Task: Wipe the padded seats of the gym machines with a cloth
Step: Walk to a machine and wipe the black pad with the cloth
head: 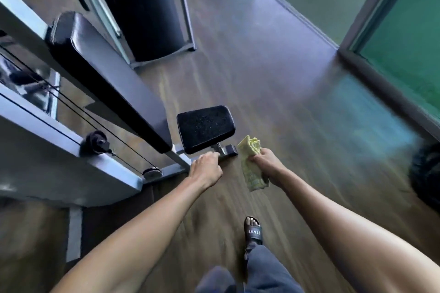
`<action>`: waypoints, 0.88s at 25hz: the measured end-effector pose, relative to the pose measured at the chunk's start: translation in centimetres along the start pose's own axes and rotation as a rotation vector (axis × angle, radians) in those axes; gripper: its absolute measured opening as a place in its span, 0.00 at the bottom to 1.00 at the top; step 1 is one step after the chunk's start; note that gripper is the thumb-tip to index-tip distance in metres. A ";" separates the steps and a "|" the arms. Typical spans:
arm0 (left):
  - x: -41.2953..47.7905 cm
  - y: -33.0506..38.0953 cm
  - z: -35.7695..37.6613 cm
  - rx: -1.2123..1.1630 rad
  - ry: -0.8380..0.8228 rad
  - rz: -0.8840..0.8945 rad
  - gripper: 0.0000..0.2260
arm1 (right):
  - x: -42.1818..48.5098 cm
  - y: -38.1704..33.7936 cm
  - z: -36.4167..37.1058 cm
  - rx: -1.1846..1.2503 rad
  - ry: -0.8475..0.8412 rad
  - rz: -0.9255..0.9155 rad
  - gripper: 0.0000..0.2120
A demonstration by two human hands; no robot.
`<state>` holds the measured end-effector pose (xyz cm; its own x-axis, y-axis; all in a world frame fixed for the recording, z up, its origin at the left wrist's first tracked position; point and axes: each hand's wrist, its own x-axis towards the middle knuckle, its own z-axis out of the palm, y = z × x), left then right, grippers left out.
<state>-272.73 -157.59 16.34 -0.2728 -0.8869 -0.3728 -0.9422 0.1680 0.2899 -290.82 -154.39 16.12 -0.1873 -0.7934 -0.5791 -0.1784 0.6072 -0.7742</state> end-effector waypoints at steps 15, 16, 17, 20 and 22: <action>29.7 -13.1 9.8 -0.108 -0.062 -0.130 0.24 | 32.9 -0.4 8.6 -0.647 -0.058 -0.166 0.31; 31.3 -13.7 11.0 -0.093 -0.053 -0.117 0.24 | 34.5 0.5 9.3 -0.740 -0.051 -0.214 0.32; 32.7 -14.4 12.1 -0.071 -0.047 -0.105 0.25 | 35.9 1.5 9.9 -0.827 -0.042 -0.260 0.33; 36.7 -16.3 15.1 -0.041 0.016 -0.123 0.26 | 39.8 4.2 11.0 -1.031 -0.010 -0.432 0.34; 39.0 -17.6 16.1 -0.021 0.088 -0.142 0.27 | 41.7 5.5 11.4 -1.134 0.002 -0.549 0.33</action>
<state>-269.96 -188.21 -17.53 -0.1179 -0.9357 -0.3326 -0.9657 0.0299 0.2580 -288.61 -184.58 -15.20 0.1728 -0.9528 -0.2497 -0.9603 -0.1066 -0.2578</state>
